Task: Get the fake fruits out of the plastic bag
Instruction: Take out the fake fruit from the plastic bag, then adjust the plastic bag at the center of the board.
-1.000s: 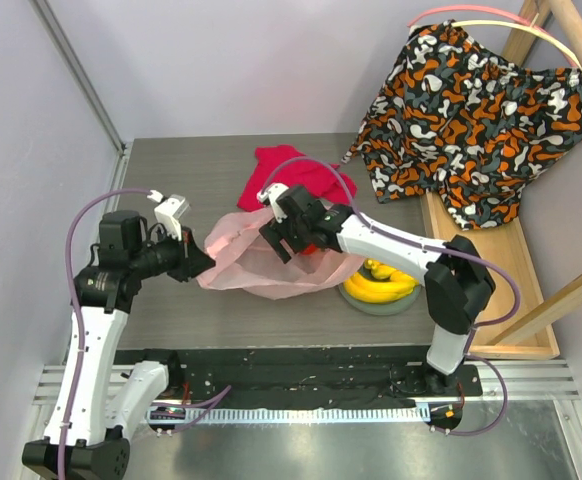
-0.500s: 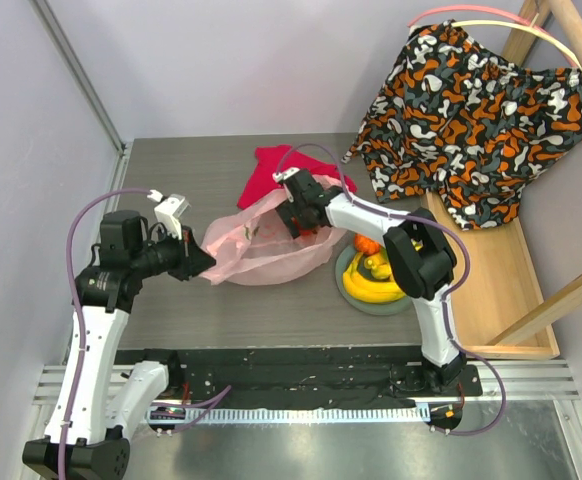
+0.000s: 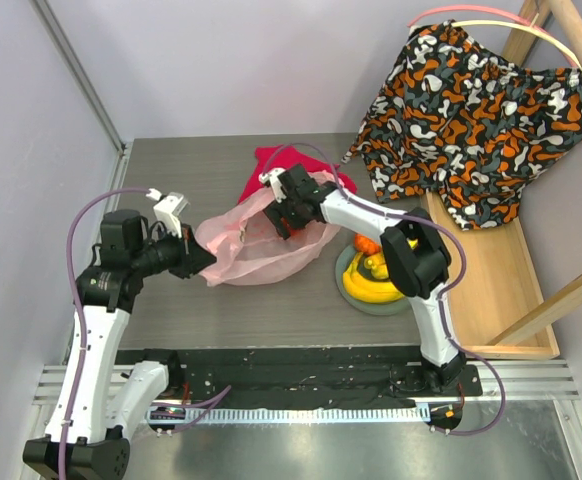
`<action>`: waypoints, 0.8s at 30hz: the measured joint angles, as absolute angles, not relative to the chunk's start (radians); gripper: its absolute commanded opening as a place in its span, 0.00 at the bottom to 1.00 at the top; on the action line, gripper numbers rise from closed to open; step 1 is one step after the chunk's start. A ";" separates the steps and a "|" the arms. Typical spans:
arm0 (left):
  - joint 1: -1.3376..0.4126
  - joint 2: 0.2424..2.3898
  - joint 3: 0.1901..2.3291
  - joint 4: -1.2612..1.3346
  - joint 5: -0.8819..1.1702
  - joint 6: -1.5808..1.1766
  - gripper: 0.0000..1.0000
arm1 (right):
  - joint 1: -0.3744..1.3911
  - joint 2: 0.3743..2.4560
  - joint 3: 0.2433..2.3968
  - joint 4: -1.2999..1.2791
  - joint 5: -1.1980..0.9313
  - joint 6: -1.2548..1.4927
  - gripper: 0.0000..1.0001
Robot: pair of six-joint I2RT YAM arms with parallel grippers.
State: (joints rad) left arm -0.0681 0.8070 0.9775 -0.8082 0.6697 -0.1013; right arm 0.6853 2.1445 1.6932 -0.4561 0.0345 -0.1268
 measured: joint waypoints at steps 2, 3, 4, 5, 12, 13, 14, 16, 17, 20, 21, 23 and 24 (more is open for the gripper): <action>-0.068 0.807 0.976 -0.796 0.658 -0.102 0.00 | 0.685 2.098 1.663 -0.476 -0.028 -0.131 0.24; -0.068 0.807 0.976 -0.795 0.656 -0.103 0.00 | 0.685 2.070 1.647 -0.487 -0.056 -0.133 0.24; -0.068 0.807 0.976 -0.788 0.646 -0.106 0.00 | 0.685 2.030 1.629 -0.504 -0.093 -0.137 0.25; -0.068 0.808 0.976 -0.780 0.638 -0.110 0.00 | 0.687 1.987 1.614 -0.514 -0.128 -0.145 0.24; -0.068 0.866 0.979 -0.674 0.549 -0.200 0.00 | 0.715 1.724 1.628 -0.584 -0.349 -0.204 0.25; -0.068 0.882 0.983 -0.661 0.537 -0.209 0.00 | 0.719 1.702 1.647 -0.598 -0.373 -0.213 0.25; -0.068 0.912 0.992 -0.646 0.511 -0.224 0.00 | 0.721 1.684 1.670 -0.614 -0.393 -0.223 0.25; -0.070 0.960 1.014 -0.620 0.466 -0.241 0.00 | 0.723 1.659 1.715 -0.646 -0.418 -0.242 0.25; -0.070 0.990 1.032 -0.603 0.428 -0.254 0.00 | 0.722 1.646 1.742 -0.672 -0.421 -0.260 0.25; -0.060 1.043 1.088 -0.569 0.312 -0.274 0.00 | 0.711 1.595 1.763 -0.751 -0.411 -0.323 0.25; -0.053 1.052 1.107 -0.556 0.263 -0.279 0.00 | 0.702 1.568 1.755 -0.787 -0.401 -0.350 0.25; -0.032 1.053 1.143 -0.528 0.167 -0.283 0.00 | 0.671 1.486 1.696 -0.837 -0.377 -0.410 0.25; -0.022 1.050 1.159 -0.515 0.121 -0.283 0.00 | 0.650 1.438 1.658 -0.873 -0.361 -0.439 0.26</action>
State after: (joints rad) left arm -0.0223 1.0500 1.1591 -0.5148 0.1215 -0.2832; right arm 0.6502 1.4376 1.6585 -0.8726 -0.3611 -0.4385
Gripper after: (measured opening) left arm 0.016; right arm 0.781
